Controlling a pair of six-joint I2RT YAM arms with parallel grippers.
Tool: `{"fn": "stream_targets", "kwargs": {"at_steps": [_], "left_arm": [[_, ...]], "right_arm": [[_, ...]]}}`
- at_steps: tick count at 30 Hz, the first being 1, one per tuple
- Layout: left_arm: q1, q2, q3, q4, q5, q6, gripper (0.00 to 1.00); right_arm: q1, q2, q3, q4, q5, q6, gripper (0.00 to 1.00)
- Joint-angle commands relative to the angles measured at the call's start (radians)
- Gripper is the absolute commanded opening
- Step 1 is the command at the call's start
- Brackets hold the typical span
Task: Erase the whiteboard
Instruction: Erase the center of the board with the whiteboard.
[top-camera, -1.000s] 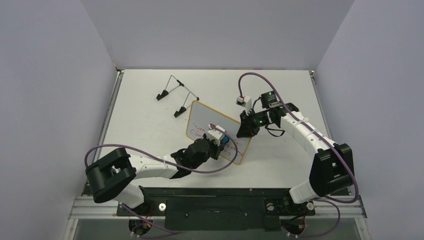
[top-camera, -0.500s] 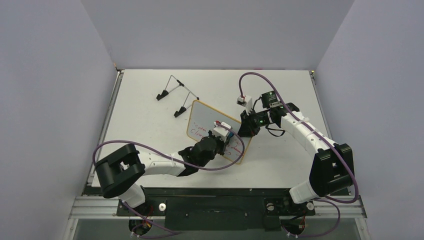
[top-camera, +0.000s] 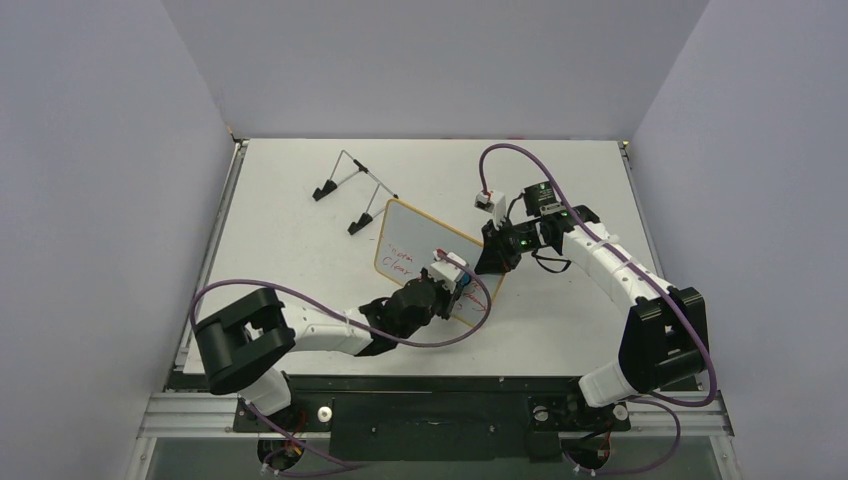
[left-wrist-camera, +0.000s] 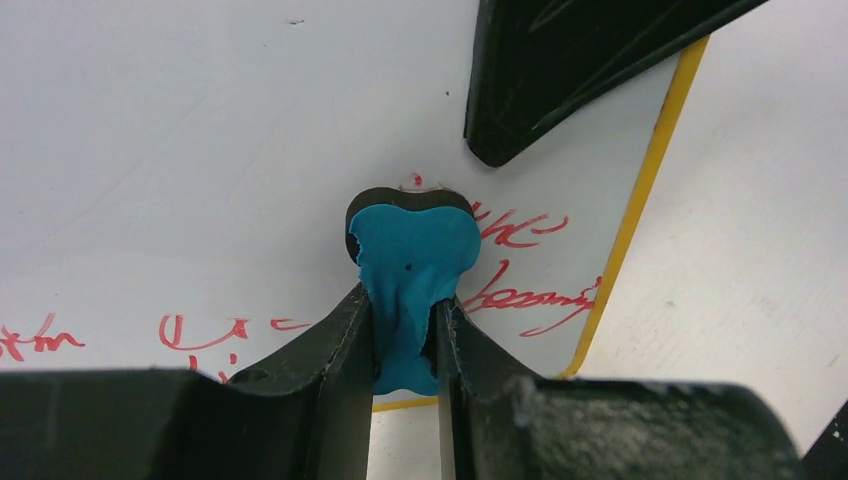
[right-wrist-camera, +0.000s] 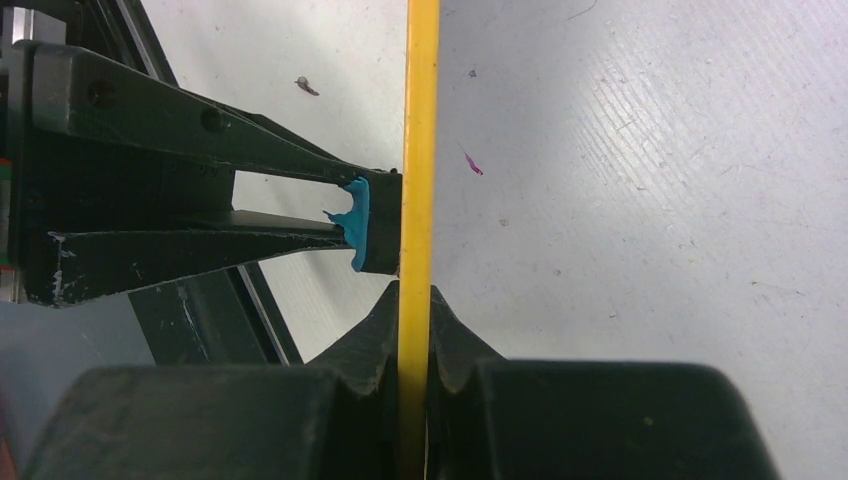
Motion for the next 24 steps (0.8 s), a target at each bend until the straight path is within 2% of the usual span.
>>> {"fn": "stream_targets", "kwargs": {"at_steps": [1,6,15,24], "left_arm": [[0.033,-0.050,0.015,0.000,0.062,-0.023,0.00],[0.069,-0.076,0.052,-0.005,0.103,-0.018,0.00],[0.060,0.005,0.076,-0.013,0.118,-0.011,0.00],[-0.016,0.041,0.061,-0.080,0.039,-0.001,0.00]], "right_arm": [[0.016,-0.018,0.005,0.013,-0.040,-0.024,0.00],[0.017,-0.022,0.005,0.012,-0.040,-0.024,0.00],[0.013,-0.027,0.006,0.012,-0.043,-0.024,0.00],[0.015,-0.022,0.005,0.013,-0.044,-0.023,0.00]]}}
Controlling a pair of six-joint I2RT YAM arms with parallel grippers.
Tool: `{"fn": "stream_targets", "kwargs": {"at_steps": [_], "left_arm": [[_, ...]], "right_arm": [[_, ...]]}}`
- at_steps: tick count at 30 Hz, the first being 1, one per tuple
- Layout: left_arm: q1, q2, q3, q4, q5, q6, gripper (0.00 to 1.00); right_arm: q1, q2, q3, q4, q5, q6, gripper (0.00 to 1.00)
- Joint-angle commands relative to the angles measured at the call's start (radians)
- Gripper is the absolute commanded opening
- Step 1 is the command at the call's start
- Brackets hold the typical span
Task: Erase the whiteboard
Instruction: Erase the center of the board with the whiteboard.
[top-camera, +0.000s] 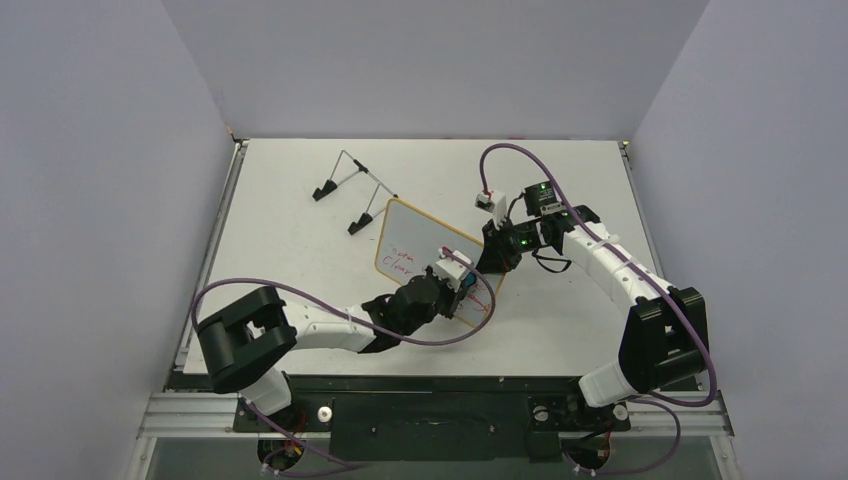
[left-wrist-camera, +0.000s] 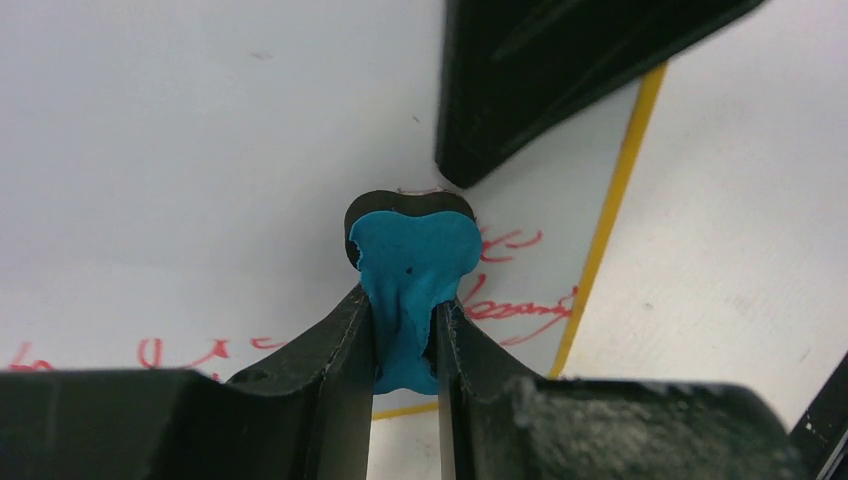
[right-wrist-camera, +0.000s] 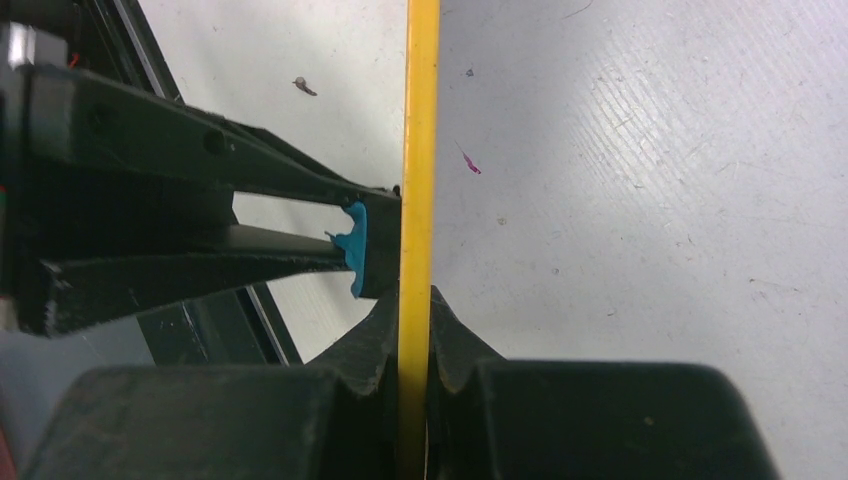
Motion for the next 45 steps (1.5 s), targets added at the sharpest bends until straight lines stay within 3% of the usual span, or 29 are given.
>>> {"fn": "stream_targets", "kwargs": {"at_steps": [1,17,25,31,39,45], "left_arm": [[-0.046,0.047,0.022,-0.052,-0.049,0.000,0.00],[-0.124,0.070,0.089,-0.013,-0.075,0.029,0.00],[-0.145,0.137,0.148,-0.018,-0.242,0.013,0.00],[-0.093,0.108,0.068,-0.017,-0.326,-0.040,0.00],[-0.024,0.036,-0.005,0.000,-0.299,-0.064,0.00],[-0.042,0.040,-0.006,0.074,-0.193,-0.022,0.00]], "right_arm": [[0.017,-0.022,0.005,0.012,-0.045,-0.024,0.00],[0.017,-0.025,0.006,0.012,-0.048,-0.025,0.00],[0.016,-0.027,0.005,0.013,-0.048,-0.025,0.00],[0.015,-0.027,0.005,0.013,-0.050,-0.025,0.00],[0.015,-0.026,0.005,0.013,-0.049,-0.025,0.00],[0.017,-0.025,0.005,0.012,-0.047,-0.025,0.00]]}}
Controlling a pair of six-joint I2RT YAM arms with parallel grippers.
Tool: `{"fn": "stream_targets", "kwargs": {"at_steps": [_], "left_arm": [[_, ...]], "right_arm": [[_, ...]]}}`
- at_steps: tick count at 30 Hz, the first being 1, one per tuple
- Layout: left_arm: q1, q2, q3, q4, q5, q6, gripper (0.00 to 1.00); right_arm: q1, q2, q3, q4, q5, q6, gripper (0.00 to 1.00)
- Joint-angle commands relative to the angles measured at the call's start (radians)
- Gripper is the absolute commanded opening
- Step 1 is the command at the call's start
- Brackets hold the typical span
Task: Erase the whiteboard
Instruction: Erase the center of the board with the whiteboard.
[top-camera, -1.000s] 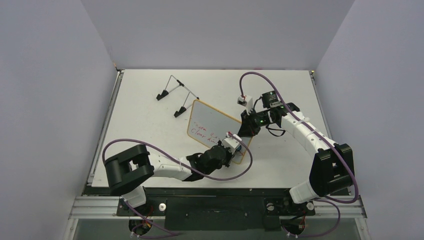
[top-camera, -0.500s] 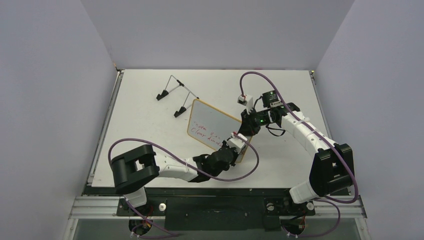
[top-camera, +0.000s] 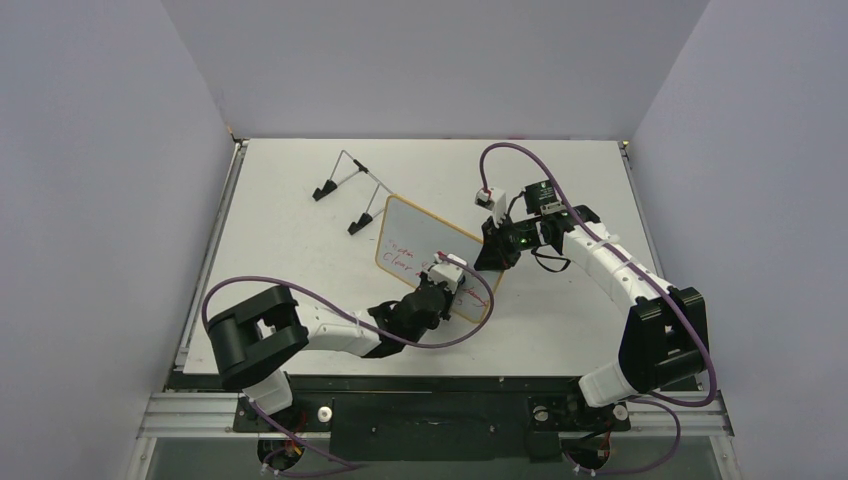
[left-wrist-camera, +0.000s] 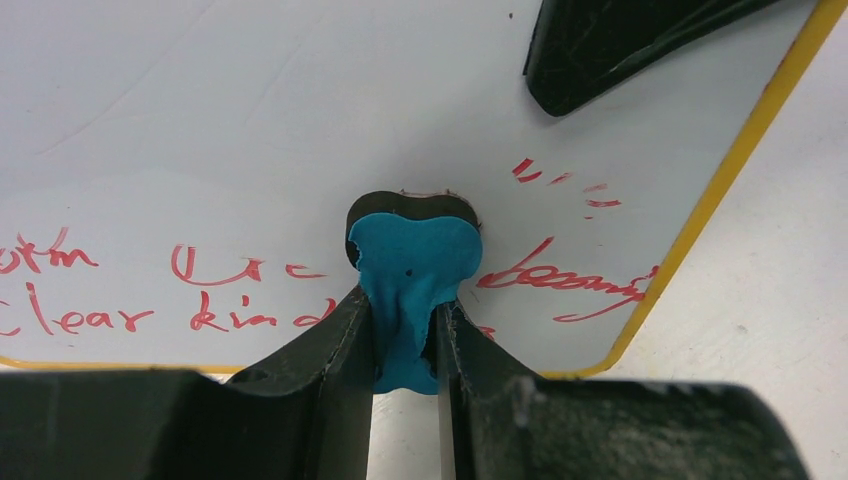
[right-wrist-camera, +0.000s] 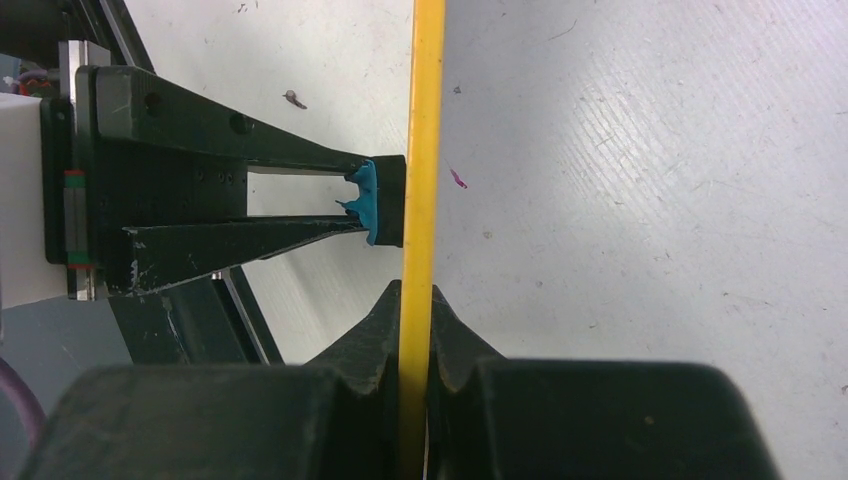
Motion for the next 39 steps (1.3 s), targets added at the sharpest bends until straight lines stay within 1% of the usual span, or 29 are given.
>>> {"fn": "stream_targets", "kwargs": {"at_steps": [1,7,16,19,25,33,36,39], "left_arm": [[0.000,-0.013,0.014,0.088,0.051,0.032,0.00],[-0.043,0.006,0.089,0.107,0.076,0.073,0.00],[-0.096,0.064,0.173,0.059,0.101,0.074,0.00],[-0.100,0.086,0.185,0.013,0.094,0.055,0.00],[-0.054,0.094,0.130,-0.001,0.067,0.006,0.00],[0.022,0.011,0.056,-0.004,0.039,-0.001,0.00],[0.032,-0.018,0.055,-0.011,0.055,0.016,0.00],[0.018,-0.013,0.080,-0.017,0.105,0.026,0.00]], "right_arm": [[0.017,-0.024,0.005,-0.022,-0.052,-0.022,0.00],[0.017,-0.024,0.005,-0.022,-0.051,-0.022,0.00],[0.015,-0.026,0.005,-0.022,-0.054,-0.022,0.00],[0.014,-0.028,0.005,-0.022,-0.055,-0.022,0.00],[0.016,-0.030,0.005,-0.022,-0.056,-0.022,0.00],[0.015,-0.030,0.005,-0.023,-0.056,-0.021,0.00],[0.018,-0.029,0.005,-0.022,-0.055,-0.022,0.00],[0.017,-0.027,0.005,-0.023,-0.053,-0.022,0.00]]}}
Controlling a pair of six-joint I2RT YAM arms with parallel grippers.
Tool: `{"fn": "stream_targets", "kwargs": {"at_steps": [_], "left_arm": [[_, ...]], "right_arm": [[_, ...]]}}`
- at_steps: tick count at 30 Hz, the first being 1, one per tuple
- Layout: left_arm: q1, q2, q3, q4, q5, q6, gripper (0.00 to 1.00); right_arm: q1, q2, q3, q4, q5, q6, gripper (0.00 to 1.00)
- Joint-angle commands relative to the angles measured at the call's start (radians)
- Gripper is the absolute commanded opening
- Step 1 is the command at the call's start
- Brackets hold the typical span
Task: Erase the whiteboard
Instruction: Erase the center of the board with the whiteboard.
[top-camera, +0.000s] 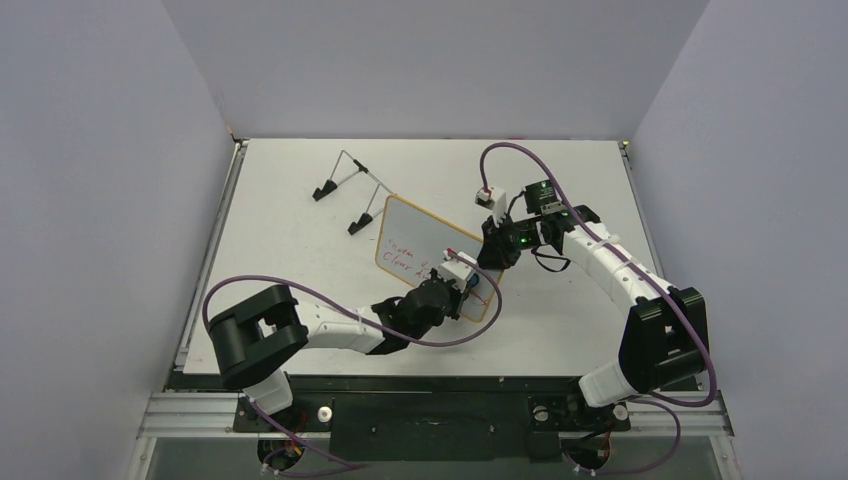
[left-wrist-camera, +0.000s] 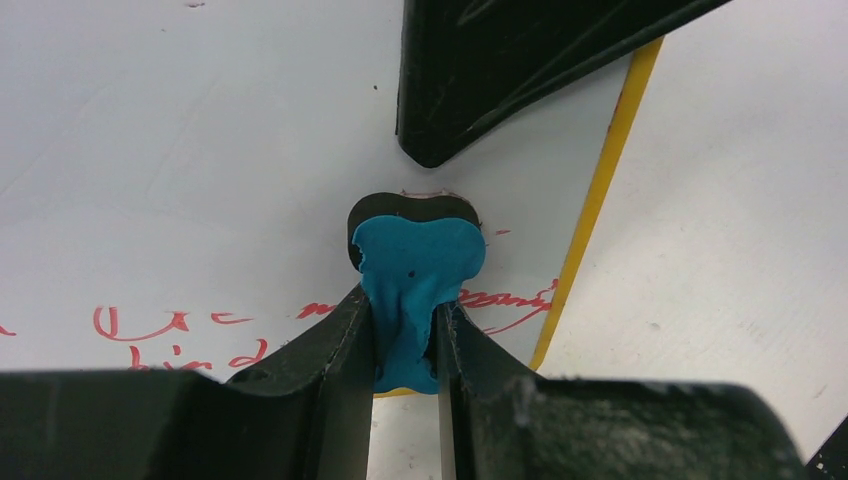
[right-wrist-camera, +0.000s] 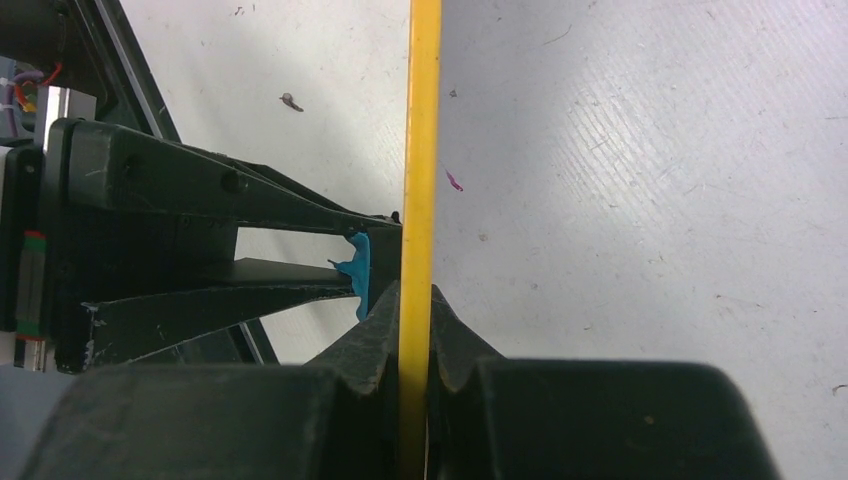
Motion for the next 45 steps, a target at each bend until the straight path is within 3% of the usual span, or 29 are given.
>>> {"fn": "stream_targets", "kwargs": {"at_steps": [1,9,17,25,35,45], "left_arm": [[0.012,-0.009,0.030,0.000,0.006,0.028,0.00],[-0.059,0.082,0.105,0.009,0.102,0.055,0.00],[-0.073,0.117,0.111,-0.020,0.043,0.055,0.00],[0.026,-0.029,0.017,-0.086,-0.145,-0.017,0.00],[0.039,-0.176,-0.117,0.037,-0.050,0.016,0.00],[-0.044,-0.022,0.015,0.029,-0.072,0.014,0.00]], "right_arm": [[0.018,-0.026,0.006,-0.029,-0.055,-0.019,0.00],[0.018,-0.028,0.005,-0.029,-0.054,-0.019,0.00],[0.016,-0.030,0.005,-0.029,-0.056,-0.019,0.00],[0.017,-0.030,0.005,-0.029,-0.055,-0.019,0.00],[0.018,-0.027,0.002,-0.022,-0.051,-0.010,0.00],[0.016,-0.029,0.003,-0.019,-0.051,-0.008,0.00]]}}
